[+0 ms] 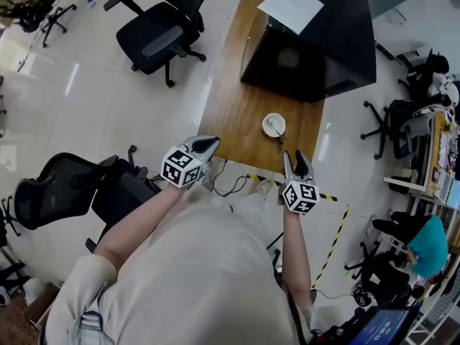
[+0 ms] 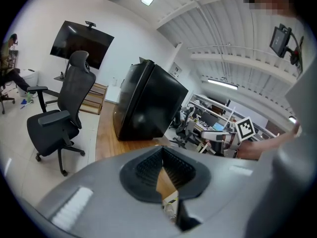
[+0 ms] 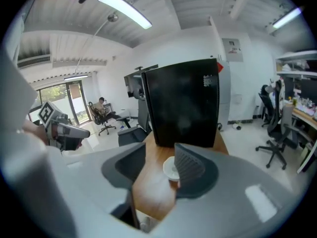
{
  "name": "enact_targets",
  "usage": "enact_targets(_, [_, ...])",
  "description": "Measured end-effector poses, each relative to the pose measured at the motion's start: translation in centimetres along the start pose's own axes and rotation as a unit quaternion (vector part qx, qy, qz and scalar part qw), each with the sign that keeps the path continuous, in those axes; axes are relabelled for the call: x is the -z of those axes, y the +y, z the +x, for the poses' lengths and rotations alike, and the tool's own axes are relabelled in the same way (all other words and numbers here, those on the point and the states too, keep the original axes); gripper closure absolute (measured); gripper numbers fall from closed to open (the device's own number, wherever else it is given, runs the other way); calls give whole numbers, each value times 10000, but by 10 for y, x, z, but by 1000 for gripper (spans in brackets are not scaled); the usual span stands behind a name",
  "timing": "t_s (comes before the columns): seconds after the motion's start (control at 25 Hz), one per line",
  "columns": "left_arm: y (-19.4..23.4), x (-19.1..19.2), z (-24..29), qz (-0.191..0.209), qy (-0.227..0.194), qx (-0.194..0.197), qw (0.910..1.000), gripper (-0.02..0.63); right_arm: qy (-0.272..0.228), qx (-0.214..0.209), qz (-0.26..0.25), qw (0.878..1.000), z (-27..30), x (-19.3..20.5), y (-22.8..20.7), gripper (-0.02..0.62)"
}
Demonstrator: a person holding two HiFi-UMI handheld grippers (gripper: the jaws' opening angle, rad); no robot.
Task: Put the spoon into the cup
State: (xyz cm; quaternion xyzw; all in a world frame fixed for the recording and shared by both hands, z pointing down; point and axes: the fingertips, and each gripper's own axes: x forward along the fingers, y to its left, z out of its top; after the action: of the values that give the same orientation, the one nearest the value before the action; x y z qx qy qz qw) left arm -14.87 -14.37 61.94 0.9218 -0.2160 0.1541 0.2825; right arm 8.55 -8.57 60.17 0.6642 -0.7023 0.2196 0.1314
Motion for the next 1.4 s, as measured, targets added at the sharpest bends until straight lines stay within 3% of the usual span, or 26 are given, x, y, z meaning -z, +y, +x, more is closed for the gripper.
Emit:
enact_targets(0.4, [-21, 2, -4, 202, -53, -261, 9994, 603, -254, -309, 204, 9990, -23, 9, -14, 423])
enact_targets(0.76, [-74, 10, 2, 409, -49, -384, 9984, 603, -715, -246, 337, 9966, -68, 10, -47, 428])
enact_targets(1.04, [-118, 25, 6, 349, -141, -571, 9977, 603, -870, -382, 349, 9949, -110, 16, -69, 428])
enact_targets(1.4, [-183, 57, 2, 389, -271, -803, 9956, 603, -857, -592, 436, 9936, -168, 50, -100, 436])
